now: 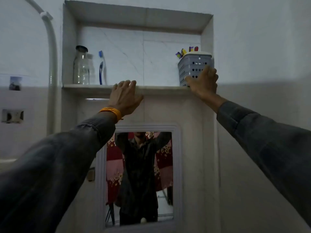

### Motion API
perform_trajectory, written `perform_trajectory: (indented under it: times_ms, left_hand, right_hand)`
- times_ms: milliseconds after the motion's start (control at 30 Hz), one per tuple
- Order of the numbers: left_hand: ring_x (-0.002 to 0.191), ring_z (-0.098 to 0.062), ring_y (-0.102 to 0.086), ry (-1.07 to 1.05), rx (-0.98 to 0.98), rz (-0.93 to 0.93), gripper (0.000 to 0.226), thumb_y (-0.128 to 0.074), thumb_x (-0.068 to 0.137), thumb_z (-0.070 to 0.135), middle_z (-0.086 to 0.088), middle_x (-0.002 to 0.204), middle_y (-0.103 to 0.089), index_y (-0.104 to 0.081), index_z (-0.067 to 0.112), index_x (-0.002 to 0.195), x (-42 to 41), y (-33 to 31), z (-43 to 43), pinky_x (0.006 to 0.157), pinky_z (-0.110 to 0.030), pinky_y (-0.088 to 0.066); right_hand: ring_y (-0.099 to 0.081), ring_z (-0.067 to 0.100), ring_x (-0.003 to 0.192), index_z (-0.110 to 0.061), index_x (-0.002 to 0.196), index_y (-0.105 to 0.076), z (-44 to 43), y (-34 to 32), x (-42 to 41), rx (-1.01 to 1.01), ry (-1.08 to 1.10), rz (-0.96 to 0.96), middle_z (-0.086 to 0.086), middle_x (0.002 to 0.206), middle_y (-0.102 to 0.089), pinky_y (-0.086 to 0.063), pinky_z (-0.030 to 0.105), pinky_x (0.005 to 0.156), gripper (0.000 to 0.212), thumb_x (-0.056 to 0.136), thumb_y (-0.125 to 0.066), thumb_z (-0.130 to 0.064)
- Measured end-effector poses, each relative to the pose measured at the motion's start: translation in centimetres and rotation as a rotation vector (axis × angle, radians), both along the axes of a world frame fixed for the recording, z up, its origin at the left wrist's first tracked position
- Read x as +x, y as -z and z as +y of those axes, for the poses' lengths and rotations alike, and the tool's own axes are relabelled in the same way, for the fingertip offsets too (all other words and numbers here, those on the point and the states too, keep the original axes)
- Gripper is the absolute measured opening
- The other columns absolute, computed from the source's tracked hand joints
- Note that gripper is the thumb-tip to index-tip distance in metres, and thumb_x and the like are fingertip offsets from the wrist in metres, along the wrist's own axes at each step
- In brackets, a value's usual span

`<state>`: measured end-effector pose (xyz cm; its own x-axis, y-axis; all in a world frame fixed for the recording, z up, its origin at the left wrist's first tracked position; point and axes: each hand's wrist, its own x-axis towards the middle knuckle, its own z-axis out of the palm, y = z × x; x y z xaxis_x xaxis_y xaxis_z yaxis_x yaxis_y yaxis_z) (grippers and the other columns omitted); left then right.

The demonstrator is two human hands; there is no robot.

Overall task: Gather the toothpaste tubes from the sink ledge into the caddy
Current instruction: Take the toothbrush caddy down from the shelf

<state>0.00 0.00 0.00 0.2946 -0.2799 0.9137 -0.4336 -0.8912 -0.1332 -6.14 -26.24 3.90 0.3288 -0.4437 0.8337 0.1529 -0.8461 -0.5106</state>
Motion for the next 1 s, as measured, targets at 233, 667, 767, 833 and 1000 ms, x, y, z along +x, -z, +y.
perform_trajectory:
  times_ms: [233,667,767,833,1000]
  left_hand:
    - [0.103,-0.037,-0.057,-0.120,0.010,-0.027,0.054,-0.032,0.099,0.054,-0.018,0.109,-0.062,-0.055,0.008,0.113,3.6,-1.2,-1.3,0.098,-0.050,-0.039]
    - [0.115,-0.038,-0.053,-0.205,0.077,0.103,0.059,-0.039,0.095,0.058,-0.018,0.125,-0.057,-0.048,0.009,0.127,2.7,-1.7,-1.3,0.104,-0.050,-0.038]
    - [0.119,-0.037,-0.051,-0.173,0.066,0.143,0.064,-0.043,0.093,0.060,-0.018,0.130,-0.054,-0.047,0.009,0.130,1.0,-1.3,-1.5,0.106,-0.052,-0.037]
    - [0.119,-0.037,-0.050,-0.068,-0.007,0.107,0.060,-0.046,0.093,0.056,-0.018,0.129,-0.054,-0.047,0.008,0.130,-0.3,-0.1,-2.0,0.104,-0.052,-0.039]
    - [0.119,-0.036,-0.051,0.146,-0.053,0.054,0.054,-0.046,0.094,0.049,-0.017,0.128,-0.056,-0.049,0.009,0.130,-3.9,5.3,-3.8,0.101,-0.048,-0.039]
  right_hand:
    - [-0.037,0.043,0.153,-0.003,0.166,-0.020,-1.5,-2.4,4.0,0.126,-0.001,-0.028,0.022,0.165,-0.033,-0.038,0.052,0.123,0.113,0.088,-0.080,-0.059]
    - [-0.046,0.037,0.146,-0.001,0.162,-0.027,0.2,-3.5,1.9,0.297,-0.072,-0.079,0.016,0.159,-0.041,-0.047,0.048,0.114,0.125,0.071,-0.092,-0.057]
    - [-0.044,0.037,0.147,-0.004,0.158,-0.029,0.8,-3.3,-0.5,0.315,-0.107,-0.102,0.015,0.157,-0.040,-0.046,0.049,0.117,0.117,0.073,-0.092,-0.053]
    - [-0.044,0.035,0.146,-0.007,0.157,-0.030,1.1,-2.7,-2.4,0.311,-0.131,-0.130,0.014,0.157,-0.040,-0.046,0.048,0.117,0.112,0.075,-0.093,-0.050]
    - [-0.049,0.032,0.145,-0.008,0.153,-0.033,1.7,2.6,-6.9,0.315,-0.196,-0.169,0.013,0.154,-0.045,-0.052,0.048,0.116,0.109,0.071,-0.096,-0.043]
